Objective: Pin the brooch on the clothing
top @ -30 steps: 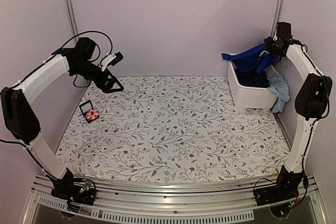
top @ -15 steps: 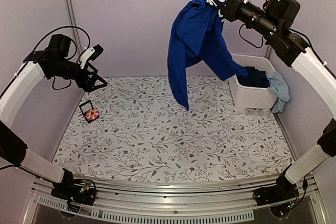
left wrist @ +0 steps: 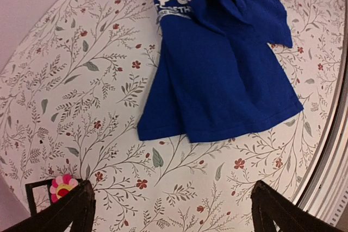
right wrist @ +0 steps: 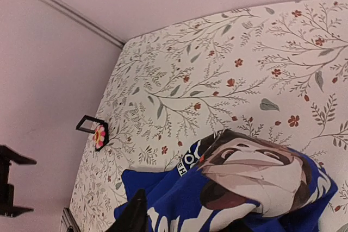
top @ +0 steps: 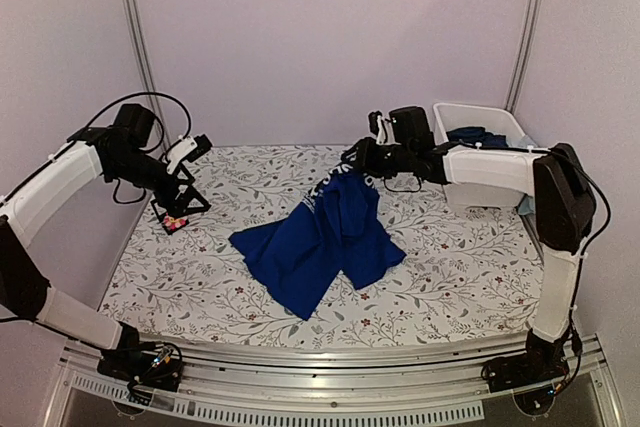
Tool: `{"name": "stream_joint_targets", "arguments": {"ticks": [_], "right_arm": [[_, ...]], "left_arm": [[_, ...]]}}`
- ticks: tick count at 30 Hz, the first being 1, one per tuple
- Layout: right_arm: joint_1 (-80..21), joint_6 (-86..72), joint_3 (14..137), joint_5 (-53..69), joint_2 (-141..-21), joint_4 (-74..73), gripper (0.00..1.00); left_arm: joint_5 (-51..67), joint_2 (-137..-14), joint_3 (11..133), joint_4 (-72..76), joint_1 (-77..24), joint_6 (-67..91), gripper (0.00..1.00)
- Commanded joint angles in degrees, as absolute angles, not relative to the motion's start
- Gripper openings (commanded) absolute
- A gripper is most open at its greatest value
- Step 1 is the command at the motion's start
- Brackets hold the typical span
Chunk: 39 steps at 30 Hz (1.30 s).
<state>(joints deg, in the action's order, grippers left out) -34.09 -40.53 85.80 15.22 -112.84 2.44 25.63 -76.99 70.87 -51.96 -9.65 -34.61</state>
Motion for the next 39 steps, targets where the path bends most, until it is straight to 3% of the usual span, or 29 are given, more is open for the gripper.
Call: {"name": "stream_joint_targets", "arguments": {"ticks": [1,5,11,16,24,31,34,38,39], "right_arm": [[-34.18,-38.86,104.49,11.43,-125.04,-23.54,0.51],[-34.14,-34.01,102.54,5.14,-124.74,-28.06,0.59],[-34.12,-33.44,89.80,-2.43,-115.45,-29.26,0.61],[-34.17,-37.12,82.63,-7.97,-112.00,-33.66,0.59],[-34.15,-38.63,78.33,-7.83,-112.51,-33.41,0.54],[-34.15,-40.65,74.29,-6.94,-114.86,-31.13,0.49],[-34.17,-40.63,74.67,-8.35,-113.74,-31.32,0.49],[-34.43,-37.79,78.79,-7.51,-112.31,-31.01,0.49],[-34.76,-37.33,79.70,-7.27,-112.12,-30.24,0.48]], "left_arm": [[25.52,-78.46,65.98,-51.10,-17.97,-38.23,1.00],[22.21,-81.85,61.59,-50.89,-27.41,-42.06,0.99],[14.21,-91.58,61.06,-43.34,-34.30,-40.52,0.95],[19.14,-93.96,60.93,-39.38,-41.90,-40.33,0.94],[11.51,-103.13,60.82,-34.23,-53.39,-38.58,1.00],[1.52,-107.18,59.45,-29.39,-54.39,-36.22,0.95],[0.18,-106.44,57.86,-28.22,-53.28,-36.66,0.76],[0.18,-105.52,57.32,-28.57,-52.43,-36.45,0.30],[0.36,-105.15,57.24,-28.80,-52.35,-36.47,0.14]]}}
